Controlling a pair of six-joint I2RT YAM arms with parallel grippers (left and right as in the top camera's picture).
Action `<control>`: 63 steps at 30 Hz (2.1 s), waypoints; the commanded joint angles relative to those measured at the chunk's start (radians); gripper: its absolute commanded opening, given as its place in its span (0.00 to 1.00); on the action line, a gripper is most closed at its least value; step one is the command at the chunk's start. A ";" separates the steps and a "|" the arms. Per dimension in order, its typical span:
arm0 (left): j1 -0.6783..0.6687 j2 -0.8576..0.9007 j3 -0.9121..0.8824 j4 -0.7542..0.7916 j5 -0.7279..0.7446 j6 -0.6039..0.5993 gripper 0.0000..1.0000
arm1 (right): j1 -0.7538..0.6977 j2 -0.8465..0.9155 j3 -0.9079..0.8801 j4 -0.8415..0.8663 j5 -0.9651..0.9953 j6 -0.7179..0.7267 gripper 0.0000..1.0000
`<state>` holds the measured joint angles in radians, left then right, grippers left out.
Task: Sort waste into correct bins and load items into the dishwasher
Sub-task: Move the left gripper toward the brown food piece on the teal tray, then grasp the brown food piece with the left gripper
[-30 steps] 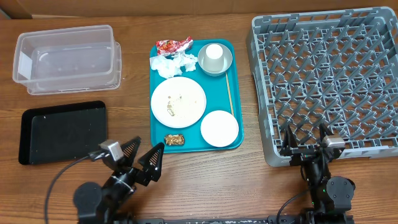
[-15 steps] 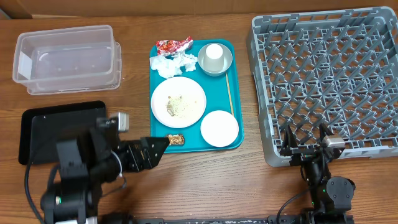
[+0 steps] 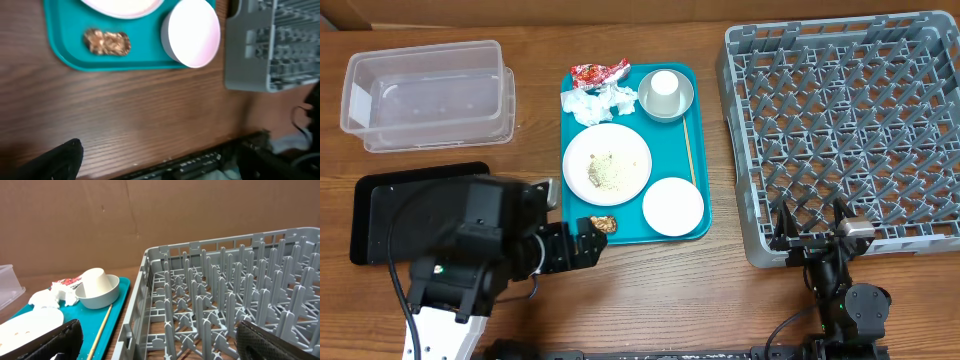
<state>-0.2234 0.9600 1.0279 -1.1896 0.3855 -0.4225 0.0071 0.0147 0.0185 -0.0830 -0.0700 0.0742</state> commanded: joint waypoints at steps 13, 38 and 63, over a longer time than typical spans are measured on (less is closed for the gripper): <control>-0.124 0.236 0.041 0.050 -0.174 -0.117 1.00 | -0.003 -0.012 -0.011 0.003 0.010 -0.003 1.00; -0.204 0.756 0.041 0.314 -0.337 -0.101 1.00 | -0.003 -0.012 -0.011 0.003 0.010 -0.003 1.00; -0.209 0.887 0.042 0.380 -0.370 -0.097 0.76 | -0.003 -0.012 -0.011 0.003 0.010 -0.003 1.00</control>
<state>-0.4305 1.8126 1.0611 -0.8177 0.0067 -0.5236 0.0071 0.0147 0.0185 -0.0834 -0.0704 0.0738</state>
